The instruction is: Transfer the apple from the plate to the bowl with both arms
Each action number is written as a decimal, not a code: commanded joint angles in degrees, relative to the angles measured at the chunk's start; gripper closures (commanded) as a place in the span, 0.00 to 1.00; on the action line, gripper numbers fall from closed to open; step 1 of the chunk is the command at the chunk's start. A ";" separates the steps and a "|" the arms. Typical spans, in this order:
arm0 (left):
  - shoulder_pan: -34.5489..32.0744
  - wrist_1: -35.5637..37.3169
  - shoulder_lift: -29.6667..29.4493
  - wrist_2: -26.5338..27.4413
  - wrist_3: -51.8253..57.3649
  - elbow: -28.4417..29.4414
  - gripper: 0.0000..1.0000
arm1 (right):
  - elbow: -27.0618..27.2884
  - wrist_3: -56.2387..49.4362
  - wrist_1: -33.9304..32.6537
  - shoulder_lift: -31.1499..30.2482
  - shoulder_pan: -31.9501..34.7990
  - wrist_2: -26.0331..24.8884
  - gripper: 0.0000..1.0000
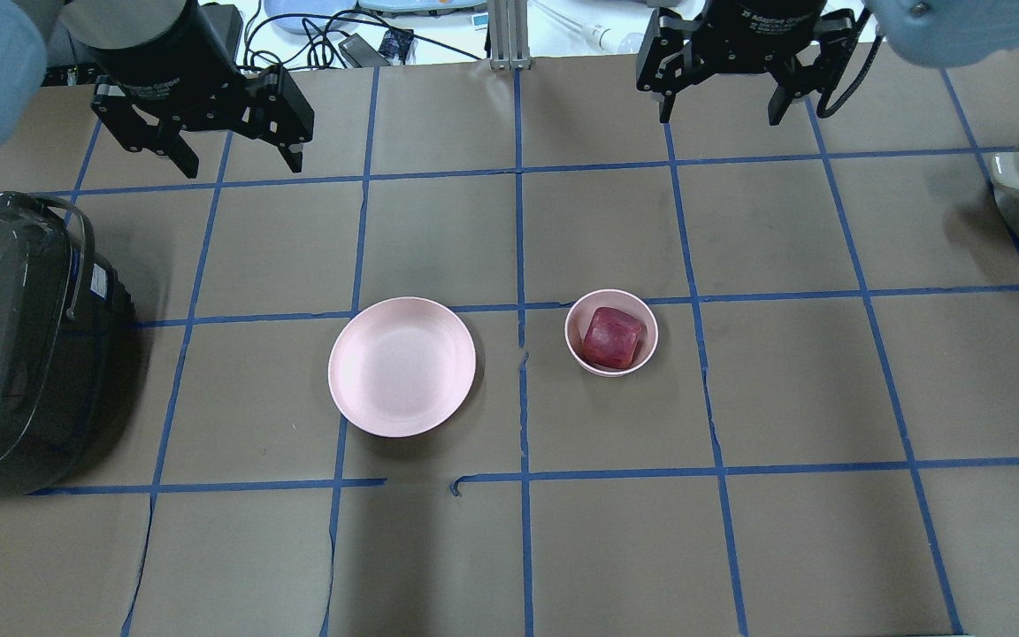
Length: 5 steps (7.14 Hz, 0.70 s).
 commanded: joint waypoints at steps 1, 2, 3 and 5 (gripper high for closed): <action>0.33 -0.71 -1.07 -1.13 0.06 0.68 0.00 | 0.00 0.00 0.00 0.01 0.00 0.00 0.00; 0.33 -0.53 -1.33 -1.56 0.06 0.60 0.00 | 0.00 0.00 0.00 0.01 0.00 0.00 0.00; 0.33 -0.44 -1.42 -1.65 -0.02 0.60 0.00 | 0.00 0.00 0.00 -0.07 0.00 0.00 0.00; 0.33 -0.44 -1.25 -1.39 -0.03 0.42 0.00 | 0.00 0.00 0.00 0.01 0.00 0.00 0.00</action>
